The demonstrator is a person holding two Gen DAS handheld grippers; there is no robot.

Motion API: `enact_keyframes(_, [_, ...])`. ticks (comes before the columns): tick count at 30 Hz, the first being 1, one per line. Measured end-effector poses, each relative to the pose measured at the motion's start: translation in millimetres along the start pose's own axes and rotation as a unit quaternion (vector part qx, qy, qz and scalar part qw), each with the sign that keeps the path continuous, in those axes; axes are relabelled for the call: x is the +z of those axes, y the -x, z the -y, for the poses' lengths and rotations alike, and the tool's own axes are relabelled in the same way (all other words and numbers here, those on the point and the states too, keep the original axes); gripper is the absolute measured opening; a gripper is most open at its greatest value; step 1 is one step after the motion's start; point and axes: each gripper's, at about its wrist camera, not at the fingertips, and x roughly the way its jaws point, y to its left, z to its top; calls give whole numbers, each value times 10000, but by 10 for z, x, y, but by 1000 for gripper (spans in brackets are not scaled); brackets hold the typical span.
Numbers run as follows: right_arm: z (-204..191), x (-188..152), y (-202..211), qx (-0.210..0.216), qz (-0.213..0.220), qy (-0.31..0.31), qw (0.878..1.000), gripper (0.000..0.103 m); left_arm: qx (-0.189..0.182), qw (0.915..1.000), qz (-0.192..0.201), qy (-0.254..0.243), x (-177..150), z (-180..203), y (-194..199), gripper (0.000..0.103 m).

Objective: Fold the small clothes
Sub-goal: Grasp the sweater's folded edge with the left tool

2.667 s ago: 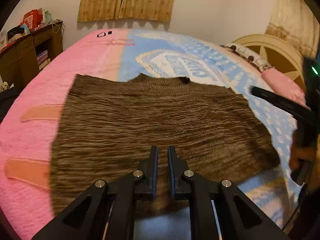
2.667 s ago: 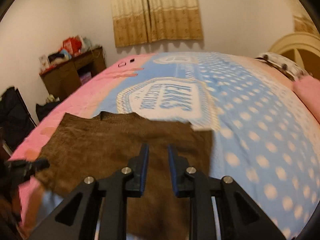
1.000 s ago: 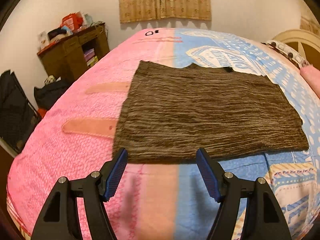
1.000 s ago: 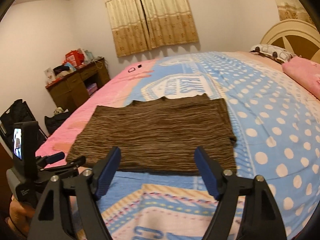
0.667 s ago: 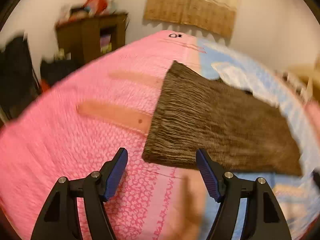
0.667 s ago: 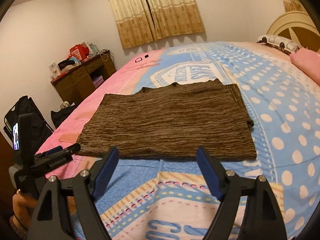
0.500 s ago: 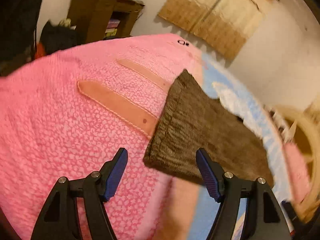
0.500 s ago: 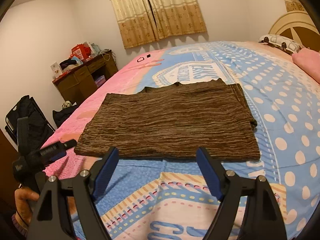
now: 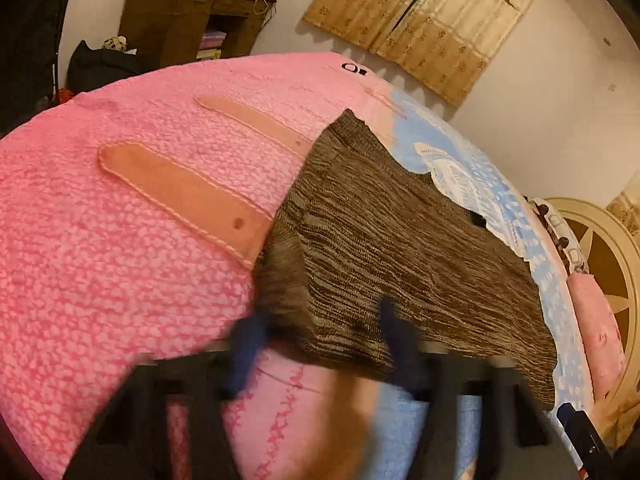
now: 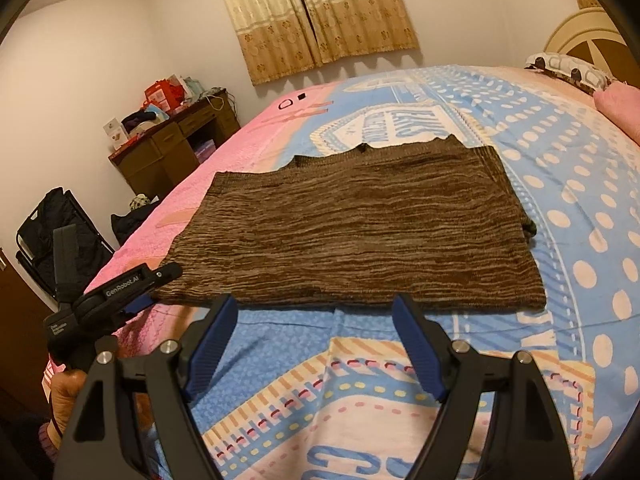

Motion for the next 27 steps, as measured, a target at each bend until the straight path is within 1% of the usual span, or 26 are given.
enact_keyframes(1, [2,-2,-5,2,-8,-14,10000,83,51,10000,-80,1,8,5,-47,17])
enact_keyframes(2, [0,1,-10,7,-18,-28,10000,83,70,9999,-95,24,21,-23,-52,16])
enact_keyframes(4, [-11,1,-14,17,-30,-28,10000,83,-12,9999,-85,111,28,-38,-44,16])
enact_keyframes(10, [-33,-3,-4,-51,-11,25,10000,83,-72,9998,-79,147,36,-105,-30,16])
enact_keyframes(16, [2,0,-38,-67,-78,-75,9999,83,255,9996,-34,-89,42,-65,20,16])
enact_keyframes(27, [-23,-25,-77,-66,-188,-26,9998,83,247,9996,-63,-85,90,-46,-38,16])
